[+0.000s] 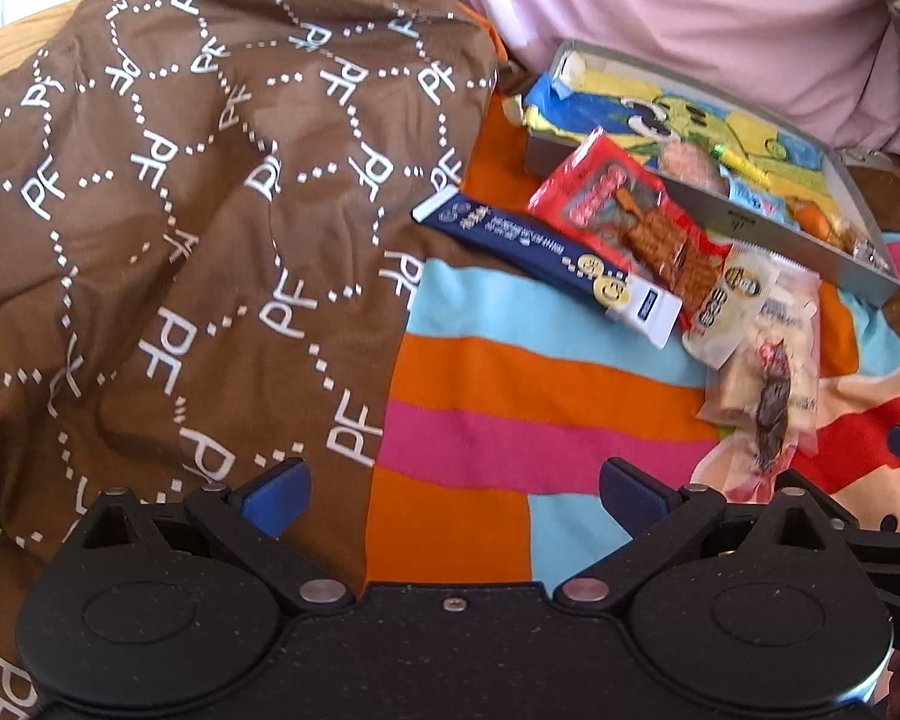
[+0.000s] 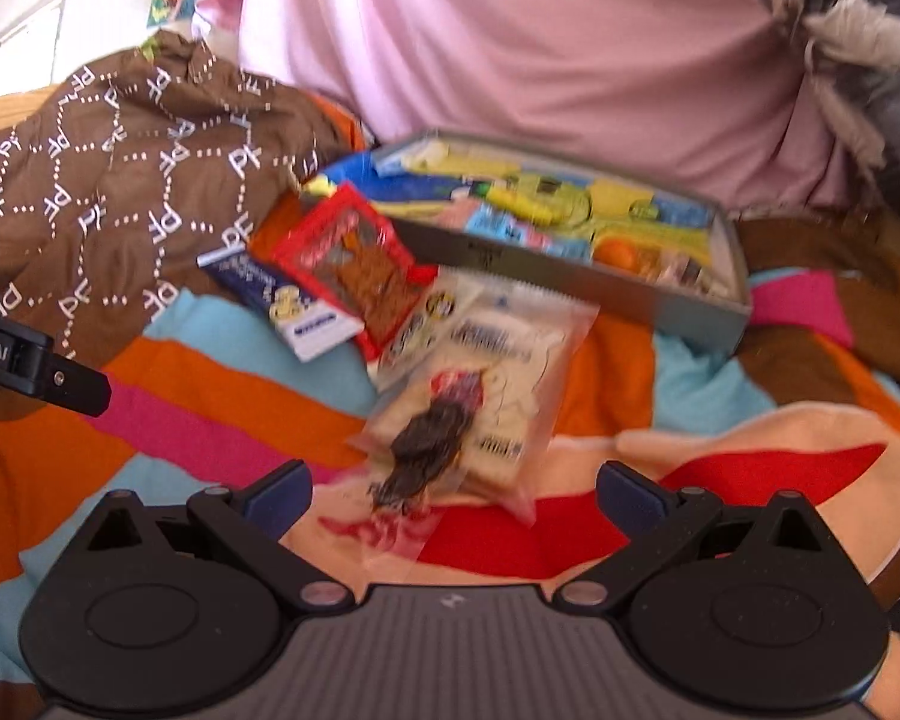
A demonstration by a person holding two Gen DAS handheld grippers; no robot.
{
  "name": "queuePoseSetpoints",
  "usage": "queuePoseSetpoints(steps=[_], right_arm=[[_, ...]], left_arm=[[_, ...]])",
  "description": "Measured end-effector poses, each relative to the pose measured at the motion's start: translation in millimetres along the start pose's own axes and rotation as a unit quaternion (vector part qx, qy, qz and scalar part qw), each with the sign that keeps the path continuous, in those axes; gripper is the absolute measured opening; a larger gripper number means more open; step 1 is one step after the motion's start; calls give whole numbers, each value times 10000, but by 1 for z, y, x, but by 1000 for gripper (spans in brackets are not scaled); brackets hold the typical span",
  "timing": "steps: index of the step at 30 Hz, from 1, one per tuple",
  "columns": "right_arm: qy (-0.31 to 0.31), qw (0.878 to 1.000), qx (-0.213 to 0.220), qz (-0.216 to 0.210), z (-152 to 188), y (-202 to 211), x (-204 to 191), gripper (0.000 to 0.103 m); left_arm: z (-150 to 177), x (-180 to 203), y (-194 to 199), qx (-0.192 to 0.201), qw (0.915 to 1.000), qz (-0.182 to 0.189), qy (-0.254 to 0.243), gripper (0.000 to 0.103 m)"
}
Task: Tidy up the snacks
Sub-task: 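Move both grippers back over the remaining snacks, then lower left toward the blue milk-powder stick while right approaches the toast bag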
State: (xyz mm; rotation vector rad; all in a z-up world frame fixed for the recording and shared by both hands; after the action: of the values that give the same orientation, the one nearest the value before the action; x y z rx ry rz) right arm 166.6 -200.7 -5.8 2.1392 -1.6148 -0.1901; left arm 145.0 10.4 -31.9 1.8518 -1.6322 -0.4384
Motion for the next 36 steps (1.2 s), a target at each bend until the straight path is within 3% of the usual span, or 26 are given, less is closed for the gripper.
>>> queuePoseSetpoints(steps=[18,29,36], right_arm=[[-85,9990,-417,-161,7,-19,-1,103],[91,9991,-400,-110,10,-26,-1,103],[212,9992,-308,-135,8,-36,-5,103]], left_arm=[[-6,8,-23,-250,9997,41,3,102],[-49,36,-51,139,9988,407,-219,102],[-77,47,-81,172,9998,130,0,102]])
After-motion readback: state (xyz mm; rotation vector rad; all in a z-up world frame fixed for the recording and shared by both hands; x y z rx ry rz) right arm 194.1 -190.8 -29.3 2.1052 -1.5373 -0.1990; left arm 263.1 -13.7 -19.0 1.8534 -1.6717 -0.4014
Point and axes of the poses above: each gripper's, at about its wrist camera, not at the fingertips, and y roughly against the way its jaws point, x to its right, z to its underside, the point moved 6 cm from there along -y, roughly the way its jaws point, and after that the axes turned 8 degrees about x, right-handed, at the moved point
